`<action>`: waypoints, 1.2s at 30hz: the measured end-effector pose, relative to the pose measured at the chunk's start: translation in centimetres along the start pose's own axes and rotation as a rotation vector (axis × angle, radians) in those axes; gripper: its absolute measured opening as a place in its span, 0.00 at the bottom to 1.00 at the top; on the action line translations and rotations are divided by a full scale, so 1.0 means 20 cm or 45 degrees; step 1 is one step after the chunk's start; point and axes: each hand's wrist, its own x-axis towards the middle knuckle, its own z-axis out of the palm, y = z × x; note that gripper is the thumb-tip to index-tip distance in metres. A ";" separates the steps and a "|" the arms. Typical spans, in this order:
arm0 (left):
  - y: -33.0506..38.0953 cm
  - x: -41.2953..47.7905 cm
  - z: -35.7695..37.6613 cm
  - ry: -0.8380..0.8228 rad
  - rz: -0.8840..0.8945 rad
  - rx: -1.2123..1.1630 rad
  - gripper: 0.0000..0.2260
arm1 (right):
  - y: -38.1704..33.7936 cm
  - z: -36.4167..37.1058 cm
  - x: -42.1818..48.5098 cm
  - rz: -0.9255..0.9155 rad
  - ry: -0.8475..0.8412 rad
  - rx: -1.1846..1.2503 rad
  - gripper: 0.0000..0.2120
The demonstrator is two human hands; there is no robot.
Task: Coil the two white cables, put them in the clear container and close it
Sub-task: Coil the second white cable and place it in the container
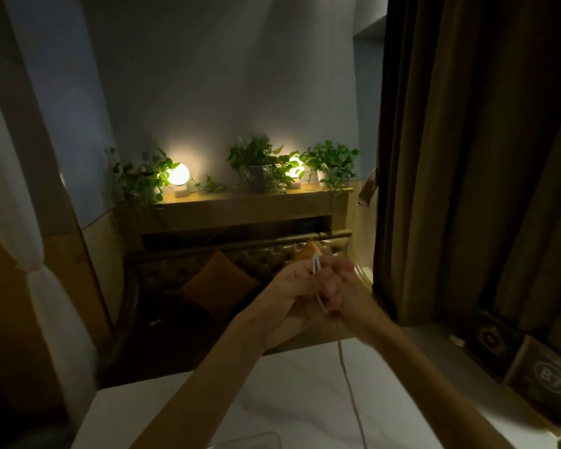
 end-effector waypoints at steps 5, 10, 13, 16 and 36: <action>0.07 0.08 -0.18 0.569 0.193 0.330 0.11 | 0.13 0.17 -0.20 0.237 -0.165 -0.427 0.08; -0.03 0.01 -0.27 0.599 -0.093 0.801 0.17 | -0.05 0.03 -0.23 -0.237 -0.054 -1.319 0.07; -0.13 0.00 -0.21 0.407 -0.092 0.855 0.27 | -0.15 -0.10 -0.15 -0.570 0.078 -1.740 0.08; -0.15 0.03 -0.17 0.469 -0.081 0.787 0.28 | -0.27 -0.17 -0.09 -0.854 0.068 -1.873 0.09; 0.04 0.12 -0.25 0.563 0.030 -0.345 0.32 | 0.21 0.15 -0.22 0.152 -0.084 -0.607 0.10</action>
